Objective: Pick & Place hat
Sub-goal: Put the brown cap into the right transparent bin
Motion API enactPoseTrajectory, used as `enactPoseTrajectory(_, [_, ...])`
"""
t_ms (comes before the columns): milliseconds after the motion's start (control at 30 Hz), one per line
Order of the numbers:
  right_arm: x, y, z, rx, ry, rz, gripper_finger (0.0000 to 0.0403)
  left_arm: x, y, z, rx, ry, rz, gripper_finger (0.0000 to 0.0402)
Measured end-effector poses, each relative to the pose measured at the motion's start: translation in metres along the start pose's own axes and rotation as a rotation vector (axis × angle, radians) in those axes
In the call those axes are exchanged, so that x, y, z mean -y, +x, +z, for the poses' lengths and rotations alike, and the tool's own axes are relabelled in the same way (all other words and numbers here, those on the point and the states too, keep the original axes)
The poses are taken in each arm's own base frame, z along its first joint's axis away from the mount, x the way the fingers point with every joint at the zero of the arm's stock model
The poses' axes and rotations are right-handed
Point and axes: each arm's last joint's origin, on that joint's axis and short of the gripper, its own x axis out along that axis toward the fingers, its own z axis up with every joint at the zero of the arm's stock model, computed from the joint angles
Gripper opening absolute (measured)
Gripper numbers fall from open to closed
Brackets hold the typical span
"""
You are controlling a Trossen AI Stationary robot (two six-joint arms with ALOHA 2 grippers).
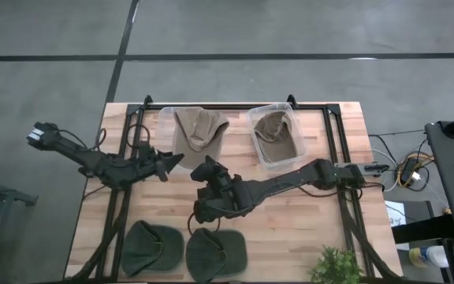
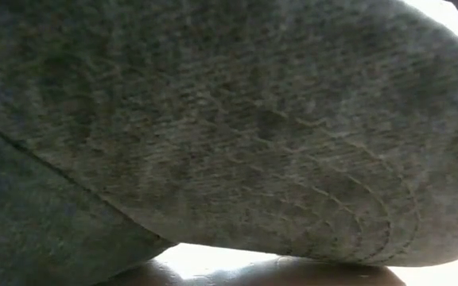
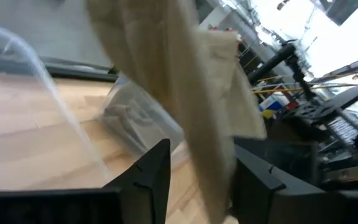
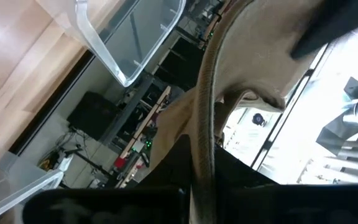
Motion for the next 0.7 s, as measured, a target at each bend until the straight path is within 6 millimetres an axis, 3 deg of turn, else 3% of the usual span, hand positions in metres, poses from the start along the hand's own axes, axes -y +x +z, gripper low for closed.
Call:
enactPoseTrajectory(167, [0.000,0.000,0.000,0.000,0.000,0.000,0.0013,0.006,-0.003,0.011,0.007,0.041,-0.001,0.0098])
enactPoseTrajectory(367, [0.001,0.000,0.001,-0.008,0.014,-0.008,0.0013,0.003,-0.002,0.011,-0.016,0.045,0.036,0.0014])
enactPoseTrajectory(700, [0.007,0.002,0.000,0.002,0.217,-0.019,0.0015,0.003,-0.009,0.023,0.020,0.160,0.027,0.0007])
